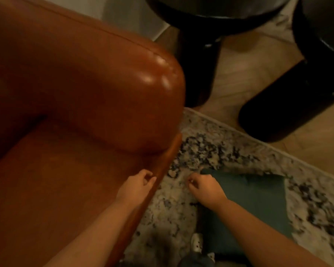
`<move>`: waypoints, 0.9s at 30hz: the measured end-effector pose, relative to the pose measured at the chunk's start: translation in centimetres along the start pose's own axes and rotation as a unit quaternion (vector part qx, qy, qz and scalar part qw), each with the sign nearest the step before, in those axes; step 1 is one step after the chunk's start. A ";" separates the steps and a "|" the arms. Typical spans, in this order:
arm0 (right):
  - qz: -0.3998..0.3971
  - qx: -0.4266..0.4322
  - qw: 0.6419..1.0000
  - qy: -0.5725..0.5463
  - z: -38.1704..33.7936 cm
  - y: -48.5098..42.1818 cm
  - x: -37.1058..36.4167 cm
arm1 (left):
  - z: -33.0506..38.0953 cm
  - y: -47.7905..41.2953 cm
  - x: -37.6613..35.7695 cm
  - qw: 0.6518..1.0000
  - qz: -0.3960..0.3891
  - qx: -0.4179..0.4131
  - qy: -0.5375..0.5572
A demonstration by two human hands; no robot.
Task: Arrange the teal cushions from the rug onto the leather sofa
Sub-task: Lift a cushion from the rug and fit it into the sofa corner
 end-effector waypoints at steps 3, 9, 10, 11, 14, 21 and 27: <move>0.023 -0.067 0.997 -0.026 7.6 0.9 -0.5 | 3.8 -2.6 -6.2 0.998 -0.044 -0.034 -0.026; 0.032 -0.220 0.973 -0.066 24.5 3.0 -4.3 | 7.6 -7.1 -19.4 0.993 -0.118 -0.014 -0.016; 0.033 -0.234 0.970 -0.060 27.1 3.3 -4.9 | 7.7 -7.9 -21.4 0.991 -0.128 -0.013 -0.028; 0.033 -0.242 0.968 -0.050 29.6 3.5 -5.4 | 7.7 -8.6 -23.3 0.989 -0.137 -0.013 -0.046; 0.054 -0.266 0.962 -0.036 35.9 3.8 -6.4 | 7.5 -11.1 -28.2 0.986 -0.152 -0.023 -0.060; 0.110 -0.361 0.925 -0.041 45.7 3.1 -7.8 | 6.3 -16.1 -38.0 0.979 -0.200 0.027 0.015; 0.180 -0.471 0.846 -0.174 52.2 3.0 -7.4 | 4.9 -17.4 -42.1 0.963 -0.114 0.129 0.209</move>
Point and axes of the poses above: each hand's wrist, its own y-axis away from the middle knuckle, its own x-axis out of the back of the hand, z = x × y, the point moved 7 cm from there along -y, towards the middle knuckle, and after that the axes turned 4 degrees about z, right-handed, at the moved point
